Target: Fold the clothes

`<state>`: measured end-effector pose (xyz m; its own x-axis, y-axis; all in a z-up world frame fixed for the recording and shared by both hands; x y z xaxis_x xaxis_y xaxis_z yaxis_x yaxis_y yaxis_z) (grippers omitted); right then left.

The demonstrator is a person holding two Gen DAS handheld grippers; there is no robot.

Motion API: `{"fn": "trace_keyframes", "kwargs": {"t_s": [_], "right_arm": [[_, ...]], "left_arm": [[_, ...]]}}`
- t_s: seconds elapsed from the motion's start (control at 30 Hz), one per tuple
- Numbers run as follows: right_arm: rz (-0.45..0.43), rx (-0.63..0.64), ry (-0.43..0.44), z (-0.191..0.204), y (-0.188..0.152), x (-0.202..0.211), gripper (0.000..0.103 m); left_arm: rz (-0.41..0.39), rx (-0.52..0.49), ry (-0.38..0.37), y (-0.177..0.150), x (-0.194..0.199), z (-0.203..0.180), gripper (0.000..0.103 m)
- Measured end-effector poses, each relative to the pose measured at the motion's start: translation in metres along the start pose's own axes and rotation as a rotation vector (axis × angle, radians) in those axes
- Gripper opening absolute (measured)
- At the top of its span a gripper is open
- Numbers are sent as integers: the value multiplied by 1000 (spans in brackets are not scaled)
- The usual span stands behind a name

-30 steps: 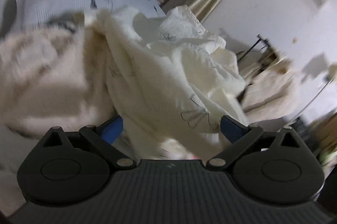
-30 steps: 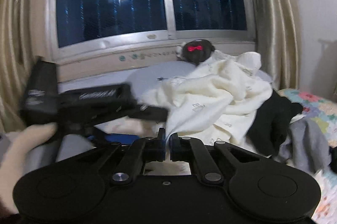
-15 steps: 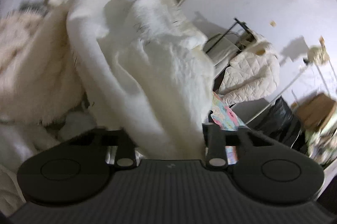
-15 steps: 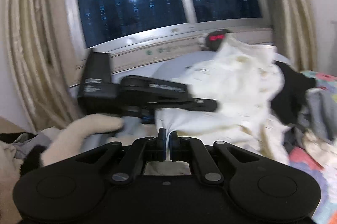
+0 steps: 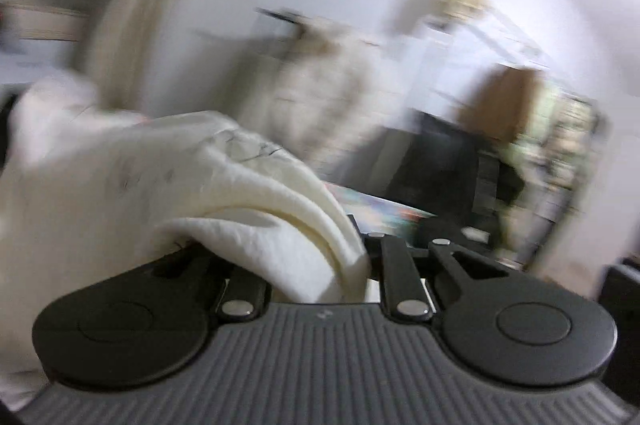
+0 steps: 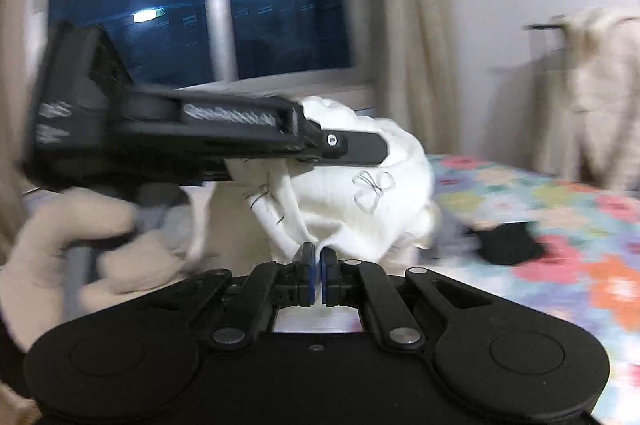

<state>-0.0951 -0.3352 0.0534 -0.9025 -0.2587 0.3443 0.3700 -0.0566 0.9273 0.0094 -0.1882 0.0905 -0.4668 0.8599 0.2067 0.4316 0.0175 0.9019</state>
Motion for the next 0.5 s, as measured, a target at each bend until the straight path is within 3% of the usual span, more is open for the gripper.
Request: {"fn": "trace_keyframes", "kwargs": {"t_s": [0.1, 0.13, 0.23, 0.37, 0.5], "right_arm": [[-7, -62, -152, -42, -2, 37, 5], [9, -74, -214, -55, -8, 47, 5], [59, -122, -397, -95, -33, 71, 4], [77, -257, -610, -145, -69, 98, 5], [61, -292, -753, -167, -83, 126, 5]], "left_arm": [[86, -39, -122, -2, -51, -51, 16], [137, -25, -143, -10, -69, -61, 21], [304, 5, -188, -41, -111, -77, 50], [376, 88, -149, -84, -105, -51, 65], [412, 167, -65, -102, -102, -9, 68]]}}
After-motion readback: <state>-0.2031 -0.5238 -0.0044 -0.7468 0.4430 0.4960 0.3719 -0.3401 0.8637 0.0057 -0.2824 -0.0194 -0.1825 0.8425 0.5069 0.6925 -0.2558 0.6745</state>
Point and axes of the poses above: each gripper's, at about its wrist camera, not at the fingertips, and x roughly against the way its jaws point, z to its left, y to its top, the point moved 2 cm from there along -x, roughly the way its jaws point, and after that the axes turned 2 degrees about -x, right-handed, at the moved point
